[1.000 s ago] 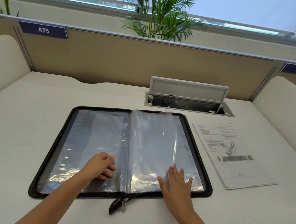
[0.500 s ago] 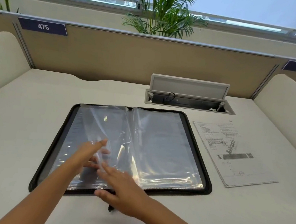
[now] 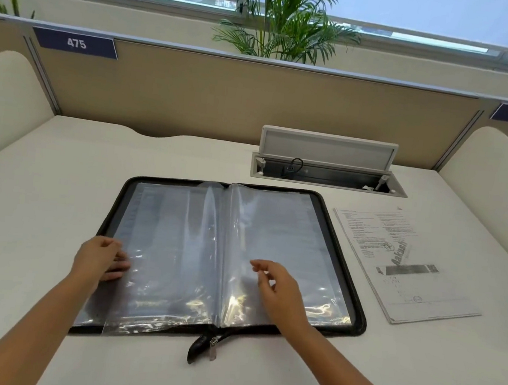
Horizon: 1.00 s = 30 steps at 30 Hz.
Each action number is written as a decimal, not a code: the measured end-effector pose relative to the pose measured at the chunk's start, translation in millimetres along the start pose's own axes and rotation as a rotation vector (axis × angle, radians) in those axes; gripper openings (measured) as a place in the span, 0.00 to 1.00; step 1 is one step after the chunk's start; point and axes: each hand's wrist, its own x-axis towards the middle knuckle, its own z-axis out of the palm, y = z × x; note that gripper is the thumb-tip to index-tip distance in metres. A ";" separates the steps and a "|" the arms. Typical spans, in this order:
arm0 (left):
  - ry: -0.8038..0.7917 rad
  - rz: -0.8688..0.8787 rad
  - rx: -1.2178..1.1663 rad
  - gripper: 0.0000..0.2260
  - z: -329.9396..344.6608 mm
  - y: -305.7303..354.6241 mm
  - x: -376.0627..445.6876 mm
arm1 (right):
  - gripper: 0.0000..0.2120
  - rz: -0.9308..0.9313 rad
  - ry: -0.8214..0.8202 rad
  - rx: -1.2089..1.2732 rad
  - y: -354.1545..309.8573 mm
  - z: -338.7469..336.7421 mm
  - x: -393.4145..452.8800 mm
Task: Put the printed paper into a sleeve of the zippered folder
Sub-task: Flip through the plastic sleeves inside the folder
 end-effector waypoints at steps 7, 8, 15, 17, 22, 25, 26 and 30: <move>0.251 0.542 0.337 0.08 28.4 15.0 -30.1 | 0.17 -0.298 -0.314 -0.283 -10.5 25.0 -10.8; 0.201 0.619 0.340 0.08 35.9 20.1 -37.6 | 0.17 -0.344 -0.358 -0.332 -12.0 30.6 -11.3; -0.277 0.865 0.875 0.27 82.5 -0.3 -54.4 | 0.12 -0.308 -0.196 -0.265 -4.4 38.4 3.8; -0.320 0.855 1.090 0.30 87.4 -18.2 -48.7 | 0.15 -0.217 -0.103 -0.357 7.6 27.4 13.2; -0.247 0.867 1.184 0.46 83.5 -38.6 -47.1 | 0.21 -0.079 -0.172 -0.534 44.1 -7.1 17.7; -0.228 0.869 1.136 0.45 79.5 -47.3 -53.2 | 0.21 -0.109 -0.162 -0.559 50.3 -10.4 7.1; -0.226 0.873 1.131 0.44 78.2 -50.0 -55.3 | 0.21 -0.117 -0.152 -0.569 50.8 -9.4 2.9; -0.220 0.888 1.121 0.41 72.1 -58.4 -64.9 | 0.21 -0.127 -0.142 -0.584 51.3 -6.6 -12.4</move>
